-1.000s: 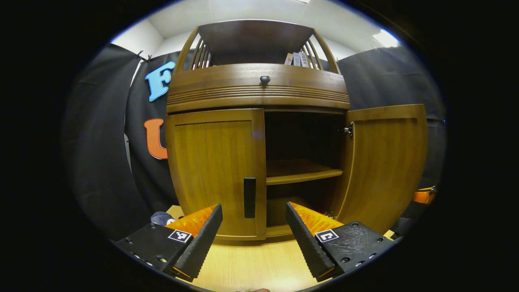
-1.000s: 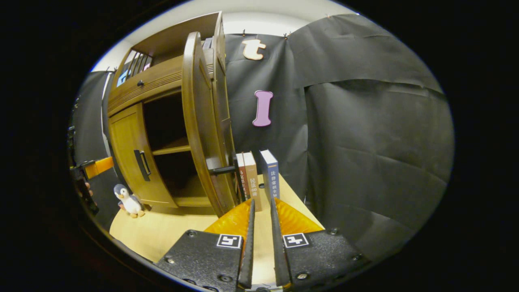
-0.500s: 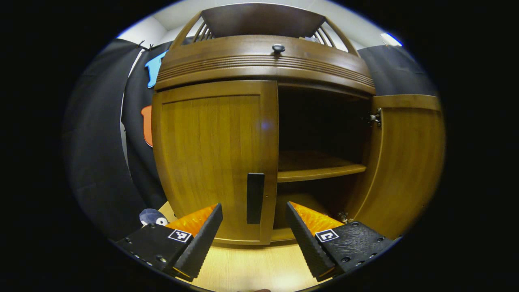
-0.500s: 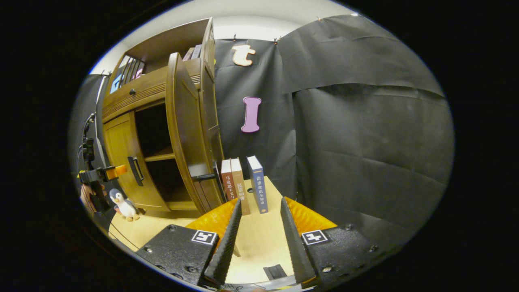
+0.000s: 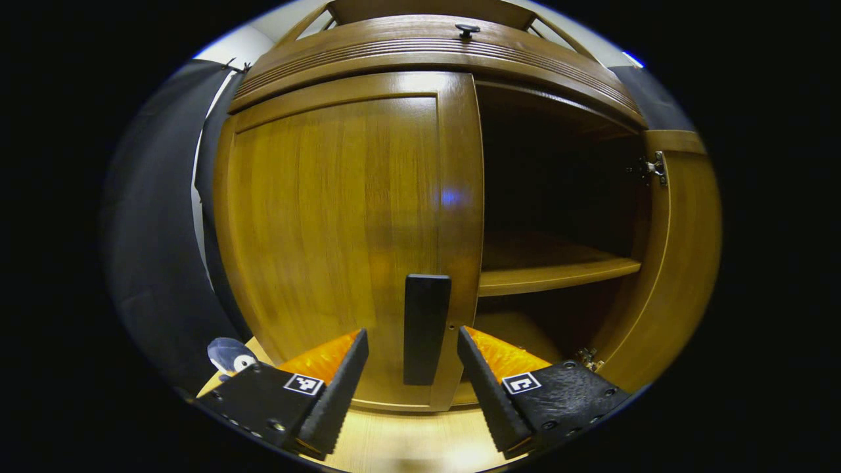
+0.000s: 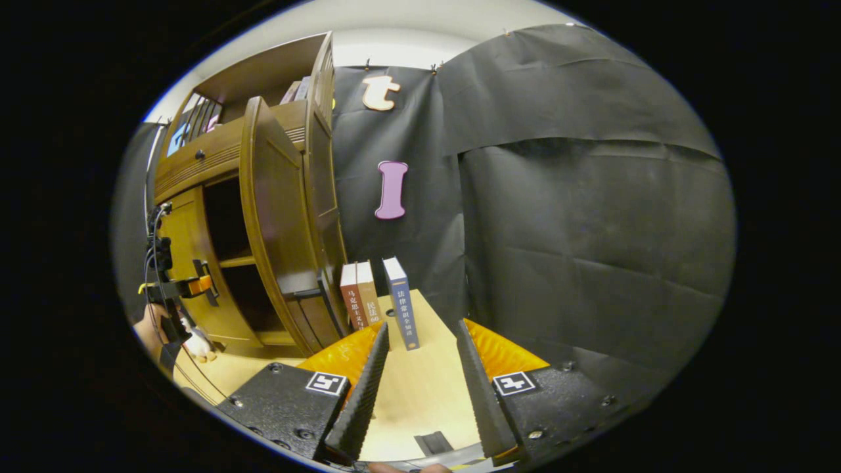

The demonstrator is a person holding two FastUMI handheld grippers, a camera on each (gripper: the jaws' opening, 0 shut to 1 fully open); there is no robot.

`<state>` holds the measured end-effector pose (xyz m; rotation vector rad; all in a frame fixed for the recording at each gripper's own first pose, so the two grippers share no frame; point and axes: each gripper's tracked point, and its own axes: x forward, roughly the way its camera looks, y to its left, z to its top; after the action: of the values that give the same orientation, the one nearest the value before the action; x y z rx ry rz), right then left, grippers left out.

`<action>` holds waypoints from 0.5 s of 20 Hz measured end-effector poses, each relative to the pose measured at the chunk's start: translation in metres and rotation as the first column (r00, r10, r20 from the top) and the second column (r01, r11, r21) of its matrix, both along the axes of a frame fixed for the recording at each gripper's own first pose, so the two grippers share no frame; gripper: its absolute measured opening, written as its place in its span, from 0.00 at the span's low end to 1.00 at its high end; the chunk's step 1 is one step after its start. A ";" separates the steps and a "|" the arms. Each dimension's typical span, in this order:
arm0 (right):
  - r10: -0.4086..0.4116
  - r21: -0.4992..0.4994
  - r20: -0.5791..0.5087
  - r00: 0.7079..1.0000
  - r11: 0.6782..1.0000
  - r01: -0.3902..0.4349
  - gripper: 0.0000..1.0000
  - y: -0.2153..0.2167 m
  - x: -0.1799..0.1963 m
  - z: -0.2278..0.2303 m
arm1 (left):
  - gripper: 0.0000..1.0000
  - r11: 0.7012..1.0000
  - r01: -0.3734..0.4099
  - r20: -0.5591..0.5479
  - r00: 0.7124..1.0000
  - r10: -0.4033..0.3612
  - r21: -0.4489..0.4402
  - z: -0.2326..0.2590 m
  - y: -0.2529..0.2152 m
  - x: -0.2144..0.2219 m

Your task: Open the right door of the double-door shoe cabinet with the right hand, and open the left door with the left hand.

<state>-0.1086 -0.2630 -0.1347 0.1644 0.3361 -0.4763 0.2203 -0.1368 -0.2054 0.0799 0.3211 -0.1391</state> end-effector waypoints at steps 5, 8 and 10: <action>-0.014 -0.012 -0.003 1.000 1.000 0.014 0.67 -0.006 -0.002 0.004 | 0.66 1.000 0.015 -0.007 1.000 -0.015 -0.006 -0.009 -0.007 0.013; -0.012 -0.015 -0.005 1.000 1.000 0.011 0.67 -0.005 -0.001 0.005 | 0.51 1.000 0.025 -0.004 1.000 -0.025 -0.007 -0.012 -0.012 0.013; -0.006 -0.019 -0.005 1.000 1.000 0.006 0.67 -0.004 0.001 0.005 | 0.36 0.999 0.033 0.003 0.999 -0.033 -0.003 -0.013 -0.011 0.012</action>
<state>-0.1080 -0.2665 -0.1300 0.1459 0.3362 -0.4858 0.2327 -0.1480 -0.2181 0.0820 0.3164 -0.1717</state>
